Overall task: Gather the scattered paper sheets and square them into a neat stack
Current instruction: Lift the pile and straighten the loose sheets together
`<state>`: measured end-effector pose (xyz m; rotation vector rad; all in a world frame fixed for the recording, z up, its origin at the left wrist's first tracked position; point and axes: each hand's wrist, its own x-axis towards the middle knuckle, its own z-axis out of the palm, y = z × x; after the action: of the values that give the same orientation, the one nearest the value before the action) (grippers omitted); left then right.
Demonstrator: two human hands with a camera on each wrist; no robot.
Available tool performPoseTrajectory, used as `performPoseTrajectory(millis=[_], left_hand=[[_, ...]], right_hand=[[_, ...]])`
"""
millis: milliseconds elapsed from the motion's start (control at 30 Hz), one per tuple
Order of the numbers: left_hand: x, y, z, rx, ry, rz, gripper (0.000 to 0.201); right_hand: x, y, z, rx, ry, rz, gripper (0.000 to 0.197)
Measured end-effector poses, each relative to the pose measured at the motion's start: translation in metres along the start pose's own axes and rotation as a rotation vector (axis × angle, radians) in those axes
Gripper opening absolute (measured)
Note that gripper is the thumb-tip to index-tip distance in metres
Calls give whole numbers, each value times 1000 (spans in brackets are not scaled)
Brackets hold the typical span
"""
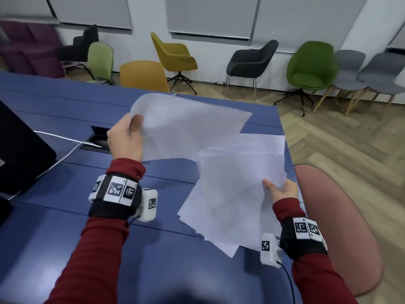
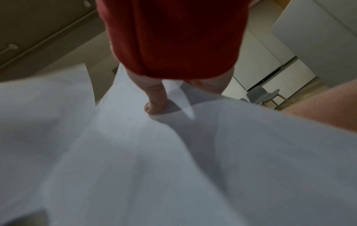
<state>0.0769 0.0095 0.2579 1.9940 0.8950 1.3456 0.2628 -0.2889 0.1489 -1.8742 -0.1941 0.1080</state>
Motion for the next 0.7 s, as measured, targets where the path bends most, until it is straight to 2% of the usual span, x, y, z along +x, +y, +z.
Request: performPoseTrajectory(millis=[67, 200, 333, 433, 533, 600, 700], left_hand=[[8, -9, -11, 104, -12, 43, 23], [12, -28, -26, 326, -63, 131, 38], [4, -25, -23, 462, -192, 384, 31], [-4, -11, -10, 460, -313, 534, 27], [-13, 12, 6, 435, -433, 592, 17], [-24, 28, 21, 381, -509, 631, 16], [-38, 48, 42, 325, -542, 665, 22]], right_hand=[[3, -5, -7, -3, 87, -23, 32], [9, -23, -20, -9, 219, -88, 29], [21, -36, -19, -22, 255, -145, 38], [28, -39, -12, -28, 215, -180, 35], [19, -55, -3, 12, 166, -215, 33], [12, -62, 5, 41, 83, -256, 29], [4, -62, 18, 81, -64, -283, 23]])
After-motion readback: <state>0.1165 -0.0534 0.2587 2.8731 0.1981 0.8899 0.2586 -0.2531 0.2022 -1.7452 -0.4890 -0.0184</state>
